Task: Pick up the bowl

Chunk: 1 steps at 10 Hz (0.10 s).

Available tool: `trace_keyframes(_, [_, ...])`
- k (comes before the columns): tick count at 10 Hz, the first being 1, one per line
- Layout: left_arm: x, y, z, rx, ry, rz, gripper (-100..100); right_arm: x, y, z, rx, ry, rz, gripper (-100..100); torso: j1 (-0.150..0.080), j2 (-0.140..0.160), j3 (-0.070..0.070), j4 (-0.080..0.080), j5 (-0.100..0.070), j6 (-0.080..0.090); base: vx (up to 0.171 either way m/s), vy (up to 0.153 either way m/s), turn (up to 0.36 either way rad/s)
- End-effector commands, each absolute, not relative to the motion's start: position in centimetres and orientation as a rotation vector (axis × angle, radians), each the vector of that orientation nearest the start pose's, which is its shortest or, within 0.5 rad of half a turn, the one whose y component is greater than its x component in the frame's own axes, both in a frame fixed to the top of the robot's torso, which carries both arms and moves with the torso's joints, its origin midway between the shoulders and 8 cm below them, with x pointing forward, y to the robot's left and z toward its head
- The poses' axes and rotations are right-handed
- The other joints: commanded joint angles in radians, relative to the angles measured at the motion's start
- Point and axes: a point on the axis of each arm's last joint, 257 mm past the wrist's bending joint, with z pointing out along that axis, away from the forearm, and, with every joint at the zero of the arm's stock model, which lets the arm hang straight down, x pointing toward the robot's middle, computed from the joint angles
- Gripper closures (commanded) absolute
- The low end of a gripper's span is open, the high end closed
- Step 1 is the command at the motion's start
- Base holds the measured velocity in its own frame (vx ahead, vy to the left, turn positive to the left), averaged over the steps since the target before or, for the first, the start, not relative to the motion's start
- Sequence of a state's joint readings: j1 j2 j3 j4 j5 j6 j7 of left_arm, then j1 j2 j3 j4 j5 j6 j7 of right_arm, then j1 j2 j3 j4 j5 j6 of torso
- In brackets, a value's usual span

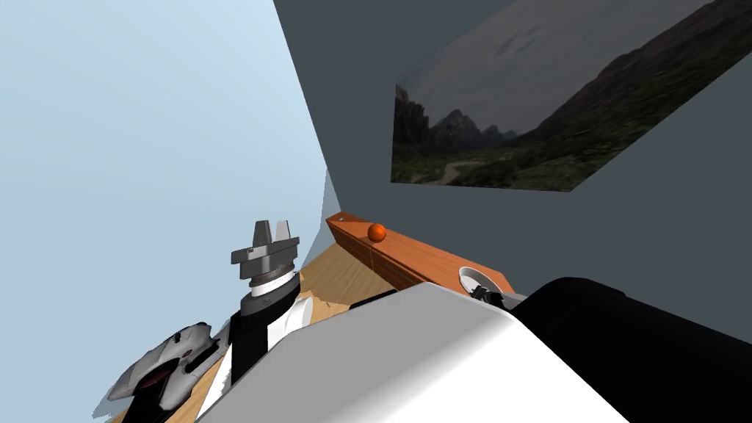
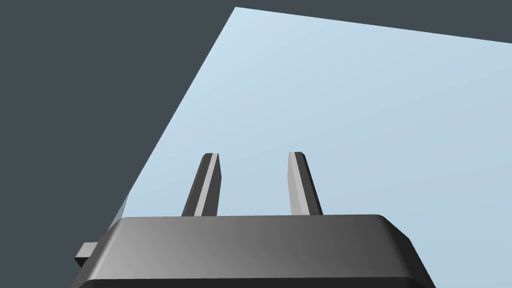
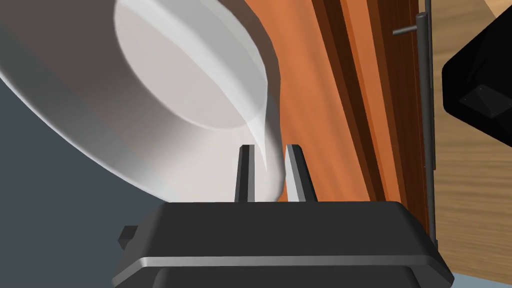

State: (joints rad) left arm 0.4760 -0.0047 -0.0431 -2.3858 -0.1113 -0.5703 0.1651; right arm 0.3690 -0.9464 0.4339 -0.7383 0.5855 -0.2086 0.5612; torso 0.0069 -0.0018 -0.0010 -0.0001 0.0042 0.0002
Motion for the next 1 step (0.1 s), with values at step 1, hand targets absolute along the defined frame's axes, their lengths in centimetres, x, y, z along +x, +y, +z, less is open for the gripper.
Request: trace_keyframes(1, [31.06, 24.2, 8.76, -0.49, 0.505, -1.48, 0, 8.25, -65.82, -52.08, -0.486, 2.746, -0.533, 0, 0.0, 0.0, 0.0, 0.0, 0.0, 0.0, 0.004, 0.01, 0.007])
